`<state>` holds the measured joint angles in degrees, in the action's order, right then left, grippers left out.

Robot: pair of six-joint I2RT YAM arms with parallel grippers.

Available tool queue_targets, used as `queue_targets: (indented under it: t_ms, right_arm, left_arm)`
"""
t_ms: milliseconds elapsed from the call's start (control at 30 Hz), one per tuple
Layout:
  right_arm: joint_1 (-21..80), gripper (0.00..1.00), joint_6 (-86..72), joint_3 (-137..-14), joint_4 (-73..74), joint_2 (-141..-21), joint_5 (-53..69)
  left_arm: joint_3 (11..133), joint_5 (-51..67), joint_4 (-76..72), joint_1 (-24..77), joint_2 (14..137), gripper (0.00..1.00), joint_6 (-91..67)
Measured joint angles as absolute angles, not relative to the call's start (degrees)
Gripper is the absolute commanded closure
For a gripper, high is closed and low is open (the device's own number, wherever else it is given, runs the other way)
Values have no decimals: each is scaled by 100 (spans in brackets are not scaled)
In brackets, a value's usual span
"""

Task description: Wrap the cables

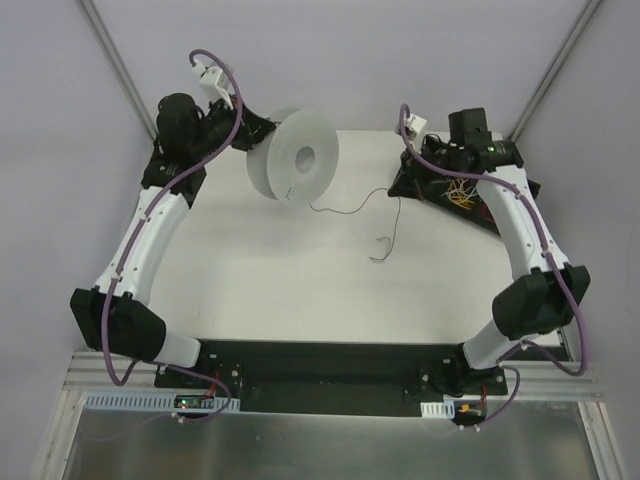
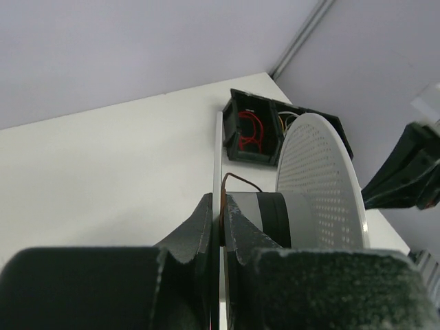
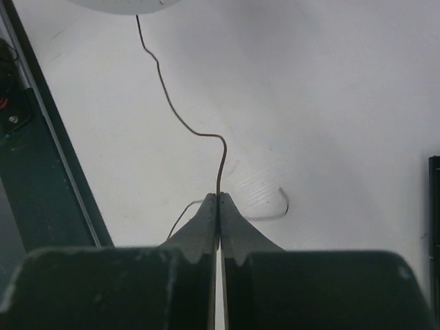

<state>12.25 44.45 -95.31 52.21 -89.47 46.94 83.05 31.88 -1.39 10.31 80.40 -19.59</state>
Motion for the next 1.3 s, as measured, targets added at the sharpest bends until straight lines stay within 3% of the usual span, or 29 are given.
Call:
queue_targets:
  t_ms: [200,433,633,1300]
  right_arm:
    - [1758,100,5465,-9679,5365,-9496,4040]
    - [3404,100,6744,-9268,5076,-8374,3444]
    - [4287,100,7642,-9277,4320,-7780,3004]
    - [3898,99,8259,-10654,2456,-9050,1883]
  left_arm:
    - [9347,2182,657,1055,8910,100,-2786]
    - [10053,779,2021,1455,9314,100,-3417]
    - [10289,373,2644,1881,9509,100,-3647]
    - [9312,401,2928,2668,9365,100,-2432]
